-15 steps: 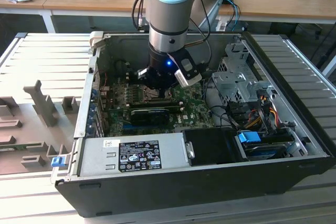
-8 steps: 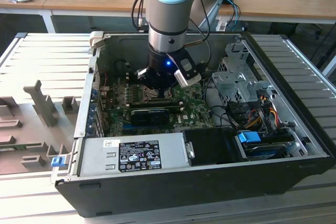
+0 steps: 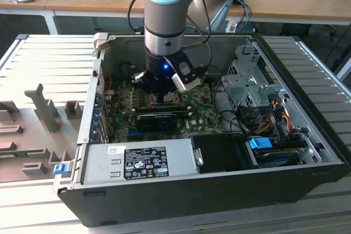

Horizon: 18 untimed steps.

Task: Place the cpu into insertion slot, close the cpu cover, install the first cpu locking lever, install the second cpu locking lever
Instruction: 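Install the second cpu locking lever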

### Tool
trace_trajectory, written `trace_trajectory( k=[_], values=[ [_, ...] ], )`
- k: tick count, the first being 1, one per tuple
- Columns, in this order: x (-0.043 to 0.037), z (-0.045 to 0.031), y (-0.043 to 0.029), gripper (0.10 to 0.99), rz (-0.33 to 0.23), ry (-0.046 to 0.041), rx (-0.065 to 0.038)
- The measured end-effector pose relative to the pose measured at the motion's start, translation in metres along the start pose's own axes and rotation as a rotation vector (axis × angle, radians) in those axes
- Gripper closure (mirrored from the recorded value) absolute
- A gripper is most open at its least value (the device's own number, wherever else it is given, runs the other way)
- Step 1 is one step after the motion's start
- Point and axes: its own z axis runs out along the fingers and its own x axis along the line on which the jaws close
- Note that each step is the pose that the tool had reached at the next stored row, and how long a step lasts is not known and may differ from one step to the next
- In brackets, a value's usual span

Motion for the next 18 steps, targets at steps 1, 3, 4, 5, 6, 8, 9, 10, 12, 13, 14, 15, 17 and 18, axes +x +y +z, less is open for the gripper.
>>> trace_trajectory(
  k=[1, 3, 4, 5, 6, 8, 9, 10, 12, 13, 14, 15, 17, 18],
  values=[
    [0.0015, 0.0000, -0.0009, 0.980, -0.002, 0.0000, -0.003],
    [0.0035, -0.0001, -0.0034, 0.980, -0.003, -0.0013, -0.017],
    [0.0037, -0.0003, -0.0049, 0.980, -0.003, -0.0021, -0.026],
    [0.0042, -0.0005, -0.0069, 0.980, -0.003, -0.0026, -0.032],
    [0.0051, -0.0007, -0.0095, 0.980, -0.003, -0.0033, -0.039],
    [0.0075, -0.0009, -0.0129, 0.980, -0.004, -0.0037, -0.044],
    [0.0092, -0.0009, -0.0135, 0.980, -0.004, -0.0039, -0.047],
    [0.0106, -0.0009, -0.0138, 0.980, -0.005, -0.0040, -0.049],
    [0.0123, -0.0006, -0.0137, 0.980, -0.008, -0.0038, -0.050],
    [0.0127, 0.0000, -0.0138, 0.980, -0.011, -0.0035, -0.052],
    [0.0130, 0.0009, -0.0140, 0.980, -0.019, -0.0026, -0.053],
    [0.0134, 0.0021, -0.0142, 0.980, -0.028, -0.0014, -0.055],
    [0.0149, 0.0044, -0.0145, 0.980, -0.044, 0.0002, -0.061],
    [0.0157, 0.0052, -0.0145, 0.980, -0.047, 0.0001, -0.066]
  ],
)
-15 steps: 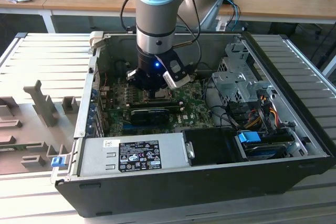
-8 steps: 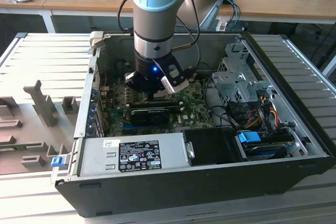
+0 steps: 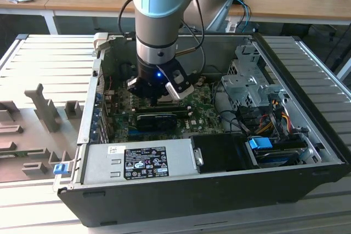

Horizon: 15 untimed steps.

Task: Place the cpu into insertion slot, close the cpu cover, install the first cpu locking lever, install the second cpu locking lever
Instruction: 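Install the second cpu locking lever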

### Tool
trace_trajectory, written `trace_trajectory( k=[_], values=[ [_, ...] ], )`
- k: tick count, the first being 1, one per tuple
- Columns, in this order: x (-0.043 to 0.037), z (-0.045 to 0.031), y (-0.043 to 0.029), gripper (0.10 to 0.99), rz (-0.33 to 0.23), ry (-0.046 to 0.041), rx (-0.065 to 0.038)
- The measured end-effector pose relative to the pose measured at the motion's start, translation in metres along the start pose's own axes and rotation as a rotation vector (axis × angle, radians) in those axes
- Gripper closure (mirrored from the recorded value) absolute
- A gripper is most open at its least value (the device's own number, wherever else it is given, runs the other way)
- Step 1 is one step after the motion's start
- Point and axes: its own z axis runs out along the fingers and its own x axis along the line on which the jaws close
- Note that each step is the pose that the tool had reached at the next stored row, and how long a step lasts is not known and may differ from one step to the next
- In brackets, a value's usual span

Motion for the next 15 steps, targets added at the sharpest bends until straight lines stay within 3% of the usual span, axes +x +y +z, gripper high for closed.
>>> trace_trajectory(
  k=[2, 6, 9, 15],
  values=[
    [0.0010, 0.0028, -0.0005, 0.980, -0.004, -0.0015, -0.014],
    [0.0031, 0.0070, -0.0032, 0.980, -0.004, -0.0033, -0.026],
    [0.0074, 0.0084, -0.0060, 0.980, -0.004, -0.0077, -0.050],
    [0.0103, 0.0123, -0.0123, 0.980, -0.005, -0.0140, -0.085]
  ],
)
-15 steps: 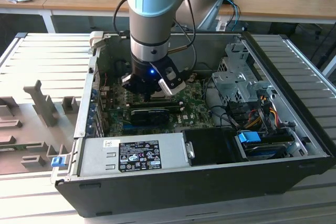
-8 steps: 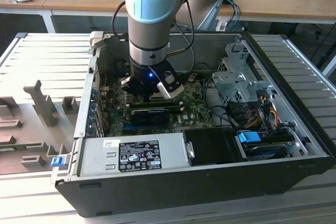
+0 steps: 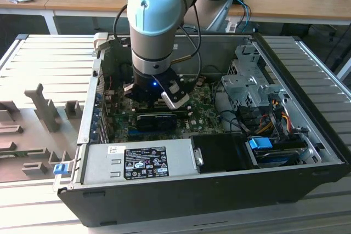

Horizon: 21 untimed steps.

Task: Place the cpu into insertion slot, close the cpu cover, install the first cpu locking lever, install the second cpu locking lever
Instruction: 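Install the second cpu locking lever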

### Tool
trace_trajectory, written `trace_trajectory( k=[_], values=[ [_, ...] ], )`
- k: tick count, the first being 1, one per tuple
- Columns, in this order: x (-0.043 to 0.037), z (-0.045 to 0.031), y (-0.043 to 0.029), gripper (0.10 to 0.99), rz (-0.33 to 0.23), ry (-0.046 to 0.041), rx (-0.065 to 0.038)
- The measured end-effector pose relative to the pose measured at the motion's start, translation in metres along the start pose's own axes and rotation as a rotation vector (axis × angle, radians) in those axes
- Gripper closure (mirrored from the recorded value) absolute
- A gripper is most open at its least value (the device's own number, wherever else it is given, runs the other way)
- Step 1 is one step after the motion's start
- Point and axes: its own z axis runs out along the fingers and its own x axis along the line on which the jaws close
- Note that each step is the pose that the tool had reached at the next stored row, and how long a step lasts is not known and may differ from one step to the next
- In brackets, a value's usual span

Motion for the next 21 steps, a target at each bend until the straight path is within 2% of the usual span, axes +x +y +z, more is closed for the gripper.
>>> trace_trajectory(
  k=[1, 2, 6, 8, 10, 12, 15, 18, 21],
  values=[
    [0.0001, 0.0012, -0.0007, 0.980, 0.000, -0.0014, -0.009],
    [0.0002, 0.0024, -0.0011, 0.980, 0.000, -0.0023, -0.014],
    [0.0004, 0.0057, -0.0020, 0.980, -0.001, -0.0043, -0.024],
    [0.0007, 0.0073, -0.0024, 0.980, -0.001, -0.0067, -0.040],
    [0.0018, 0.0084, -0.0026, 0.980, -0.001, -0.0078, -0.048],
    [0.0034, 0.0095, -0.0025, 0.980, -0.001, -0.0088, -0.054],
    [0.0052, 0.0110, -0.0028, 0.980, -0.002, -0.0092, -0.058],
    [0.0054, 0.0052, -0.0011, 0.980, -0.002, -0.0097, -0.060],
    [0.0053, -0.0058, 0.0018, 0.980, -0.002, -0.0096, -0.060]
  ],
)
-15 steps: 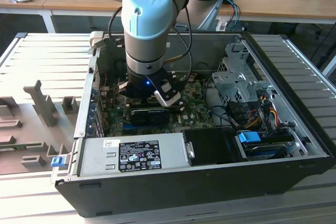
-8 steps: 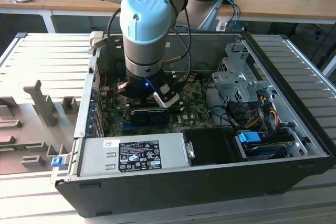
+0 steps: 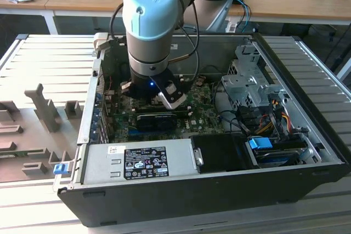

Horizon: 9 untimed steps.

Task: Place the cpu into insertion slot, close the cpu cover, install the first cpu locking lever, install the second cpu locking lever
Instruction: 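Install the second cpu locking lever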

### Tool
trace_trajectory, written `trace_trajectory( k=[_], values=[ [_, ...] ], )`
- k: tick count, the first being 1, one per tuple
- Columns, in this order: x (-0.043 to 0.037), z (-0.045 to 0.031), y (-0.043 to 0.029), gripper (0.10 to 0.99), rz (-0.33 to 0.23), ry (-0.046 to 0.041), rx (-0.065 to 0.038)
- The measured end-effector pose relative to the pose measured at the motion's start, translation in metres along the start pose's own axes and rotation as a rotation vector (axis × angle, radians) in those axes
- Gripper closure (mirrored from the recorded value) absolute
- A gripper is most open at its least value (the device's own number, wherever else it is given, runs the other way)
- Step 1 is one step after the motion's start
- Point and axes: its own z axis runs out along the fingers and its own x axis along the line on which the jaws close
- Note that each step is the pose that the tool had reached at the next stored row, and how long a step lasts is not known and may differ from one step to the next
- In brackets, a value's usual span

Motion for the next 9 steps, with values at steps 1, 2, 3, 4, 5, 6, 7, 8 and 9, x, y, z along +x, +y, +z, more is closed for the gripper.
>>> trace_trajectory(
  k=[1, 2, 3, 4, 5, 6, 7, 8, 9],
  values=[
    [0.0000, -0.0020, 0.0007, 0.980, 0.000, -0.0001, 0.000],
    [-0.0001, -0.0047, 0.0016, 0.980, 0.000, -0.0001, 0.000],
    [-0.0002, -0.0067, 0.0022, 0.980, 0.000, 0.0000, 0.000],
    [-0.0003, -0.0093, 0.0031, 0.980, 0.000, 0.0000, 0.000],
    [-0.0003, -0.0112, 0.0037, 0.980, 0.000, -0.0001, 0.000],
    [-0.0003, -0.0123, 0.0041, 0.980, 0.000, 0.0000, 0.000],
    [-0.0004, -0.0127, 0.0043, 0.980, 0.000, -0.0002, 0.000],
    [-0.0004, -0.0127, 0.0043, 0.980, 0.000, -0.0002, 0.000],
    [-0.0004, -0.0127, 0.0043, 0.980, 0.000, -0.0002, 0.000]
  ],
)
